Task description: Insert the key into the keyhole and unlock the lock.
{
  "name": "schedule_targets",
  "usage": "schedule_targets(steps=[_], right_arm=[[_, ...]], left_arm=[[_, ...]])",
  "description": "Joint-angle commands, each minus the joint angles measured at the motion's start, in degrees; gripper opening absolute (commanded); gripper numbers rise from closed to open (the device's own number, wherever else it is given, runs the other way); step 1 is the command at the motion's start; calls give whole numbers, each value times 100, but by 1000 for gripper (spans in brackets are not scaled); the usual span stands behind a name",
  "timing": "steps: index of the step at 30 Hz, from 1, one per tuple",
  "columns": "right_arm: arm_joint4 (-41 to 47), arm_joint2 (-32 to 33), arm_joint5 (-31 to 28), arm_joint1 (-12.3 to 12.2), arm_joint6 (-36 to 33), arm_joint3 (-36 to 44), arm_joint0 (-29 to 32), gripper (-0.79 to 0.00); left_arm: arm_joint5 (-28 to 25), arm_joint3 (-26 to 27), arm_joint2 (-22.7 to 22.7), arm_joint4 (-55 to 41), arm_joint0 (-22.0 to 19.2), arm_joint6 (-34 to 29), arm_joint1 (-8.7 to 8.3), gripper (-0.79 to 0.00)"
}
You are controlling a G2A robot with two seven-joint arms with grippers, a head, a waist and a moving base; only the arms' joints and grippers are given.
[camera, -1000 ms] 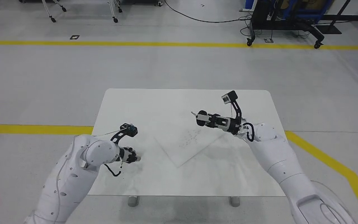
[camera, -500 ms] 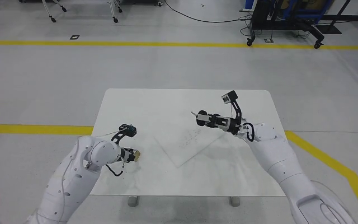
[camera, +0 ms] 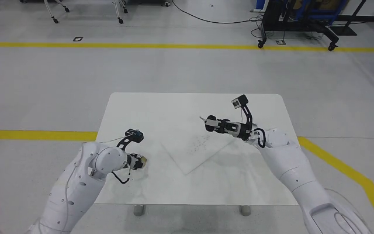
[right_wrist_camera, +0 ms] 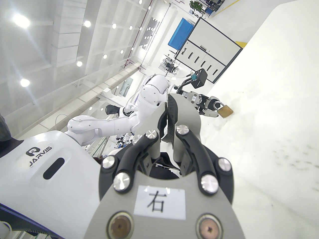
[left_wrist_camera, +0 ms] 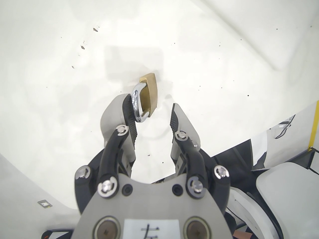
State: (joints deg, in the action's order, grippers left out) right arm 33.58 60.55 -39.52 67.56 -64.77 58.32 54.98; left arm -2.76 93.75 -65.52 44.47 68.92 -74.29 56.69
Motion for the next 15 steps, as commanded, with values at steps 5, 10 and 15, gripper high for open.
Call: schedule_targets(steps=[5, 10, 15], right_arm=[[0, 0, 0, 0, 0, 0, 0, -785], [0, 0, 0, 0, 0, 0, 0, -785], [0, 0, 0, 0, 0, 0, 0, -785]], left_arm=[[-31, 0, 30, -2, -33, 59, 3, -533], [-42, -48, 72, 13, -95, 92, 10, -566], [-45, -22, 129, 38, -127, 126, 19, -526]])
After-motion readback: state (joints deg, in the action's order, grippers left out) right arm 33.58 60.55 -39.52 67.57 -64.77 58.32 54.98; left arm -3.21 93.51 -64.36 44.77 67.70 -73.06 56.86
